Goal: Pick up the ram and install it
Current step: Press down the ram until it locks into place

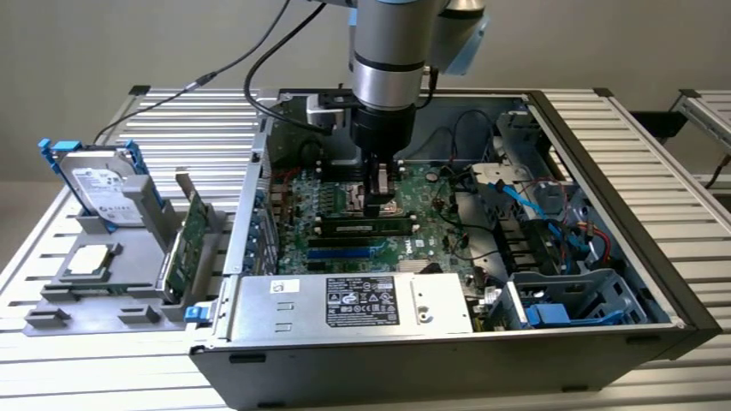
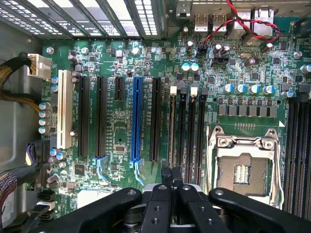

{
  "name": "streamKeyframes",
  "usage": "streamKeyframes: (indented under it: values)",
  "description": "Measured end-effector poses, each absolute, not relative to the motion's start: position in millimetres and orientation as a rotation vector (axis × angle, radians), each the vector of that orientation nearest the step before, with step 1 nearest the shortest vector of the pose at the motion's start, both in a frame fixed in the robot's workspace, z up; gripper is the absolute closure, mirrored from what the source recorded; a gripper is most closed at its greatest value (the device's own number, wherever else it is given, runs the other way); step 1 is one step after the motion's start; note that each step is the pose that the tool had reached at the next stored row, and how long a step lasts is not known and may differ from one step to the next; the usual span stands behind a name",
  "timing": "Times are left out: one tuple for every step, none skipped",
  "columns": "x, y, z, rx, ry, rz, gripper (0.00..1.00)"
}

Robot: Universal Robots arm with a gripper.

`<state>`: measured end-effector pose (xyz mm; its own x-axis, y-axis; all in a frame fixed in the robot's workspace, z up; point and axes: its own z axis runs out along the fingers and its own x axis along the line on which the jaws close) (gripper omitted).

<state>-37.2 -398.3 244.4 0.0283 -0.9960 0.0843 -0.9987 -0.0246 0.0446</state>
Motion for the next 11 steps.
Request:
streamKeyframes:
  values:
    - [-37.2,-398.3,244.4,2.185,-2.128,0.045,0.89]
    - [-37.3,-398.3,244.4,2.185,-2.128,0.045,0.89]
    - [-37.3,-398.3,244.4,2.185,-2.128,0.045,0.89]
    - [-37.3,-398.3,244.4,2.185,-2.128,0.045,0.89]
    - [-37.5,-398.3,243.7,2.185,-2.128,0.045,0.89]
    - [-37.7,-398.3,242.2,2.185,-2.128,0.045,0.89]
    - [-37.7,-398.3,240.6,2.185,-2.128,0.045,0.89]
    - [-37.7,-398.3,239.3,2.185,-2.128,0.045,0.89]
    - [-37.7,-398.3,238.2,2.185,-2.128,0.045,0.89]
    - [-37.8,-398.3,237.7,2.185,-2.128,0.045,0.89]
    - [-37.8,-398.3,237.7,2.185,-2.128,0.045,0.89]
